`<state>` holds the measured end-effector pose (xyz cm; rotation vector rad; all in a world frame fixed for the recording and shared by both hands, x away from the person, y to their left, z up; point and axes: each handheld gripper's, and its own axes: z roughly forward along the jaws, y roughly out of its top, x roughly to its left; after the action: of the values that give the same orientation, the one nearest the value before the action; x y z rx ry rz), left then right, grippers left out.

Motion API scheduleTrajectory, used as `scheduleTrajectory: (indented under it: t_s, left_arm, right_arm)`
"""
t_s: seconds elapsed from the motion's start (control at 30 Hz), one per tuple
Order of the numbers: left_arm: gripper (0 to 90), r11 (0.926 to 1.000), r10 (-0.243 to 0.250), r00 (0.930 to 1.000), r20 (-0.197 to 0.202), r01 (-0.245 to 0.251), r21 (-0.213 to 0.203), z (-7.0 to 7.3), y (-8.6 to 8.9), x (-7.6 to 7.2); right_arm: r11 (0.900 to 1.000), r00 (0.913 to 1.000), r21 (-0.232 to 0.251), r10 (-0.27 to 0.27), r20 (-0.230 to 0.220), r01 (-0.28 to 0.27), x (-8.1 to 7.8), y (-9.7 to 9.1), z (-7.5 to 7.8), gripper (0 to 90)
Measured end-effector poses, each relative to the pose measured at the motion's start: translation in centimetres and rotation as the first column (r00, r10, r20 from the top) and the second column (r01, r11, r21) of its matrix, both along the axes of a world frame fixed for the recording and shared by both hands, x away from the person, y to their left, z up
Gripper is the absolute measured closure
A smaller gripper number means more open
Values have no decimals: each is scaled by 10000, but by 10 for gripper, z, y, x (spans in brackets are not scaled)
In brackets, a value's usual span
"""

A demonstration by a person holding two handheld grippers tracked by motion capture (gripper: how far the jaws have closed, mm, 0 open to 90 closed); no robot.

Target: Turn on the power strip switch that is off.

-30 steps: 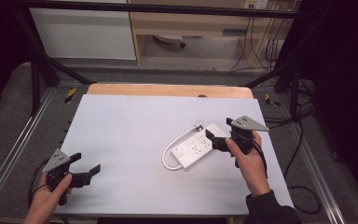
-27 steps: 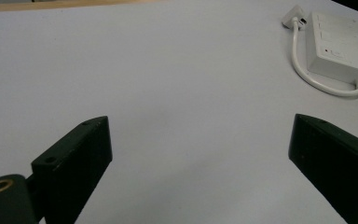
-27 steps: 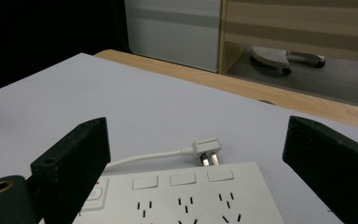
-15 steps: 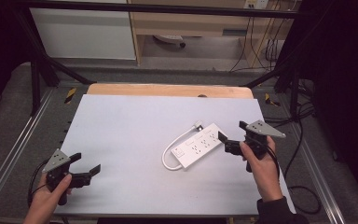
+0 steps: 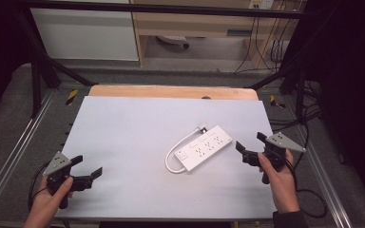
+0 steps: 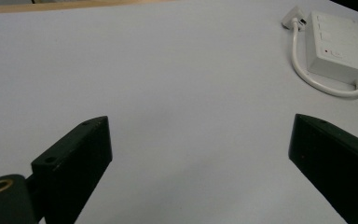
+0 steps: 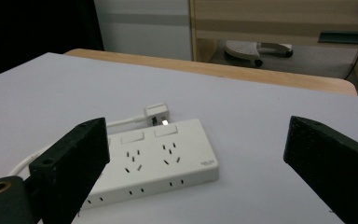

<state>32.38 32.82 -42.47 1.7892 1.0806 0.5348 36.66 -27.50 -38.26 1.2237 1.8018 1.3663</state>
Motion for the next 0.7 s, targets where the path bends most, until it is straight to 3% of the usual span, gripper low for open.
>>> scheduleTrajectory:
  t_s: [0.17, 0.4, 0.57, 0.7]
  left_arm:
    - [61, 10000, -35, 10000, -22, 35, 58, 0, 0, 0]
    - [62, 10000, -25, 10000, -31, 25, 35, 0, 0, 0]
    - [62, 10000, -13, 10000, -67, 13, 8, 0, -1, 0]
    - [61, 10000, -40, 10000, -62, 40, 6, 0, -1, 0]
  right_arm:
    - [9997, 9996, 154, -208, -167, 210, -3, -10, -15, 51]
    - [9995, 9981, 7, -299, -545, 300, -8, -15, -39, 49]
    - [9989, 9935, -354, -336, -1087, 299, -12, -17, -54, 51]
    - [9943, 9845, -1061, -274, -1730, 90, -11, -11, -64, 54]
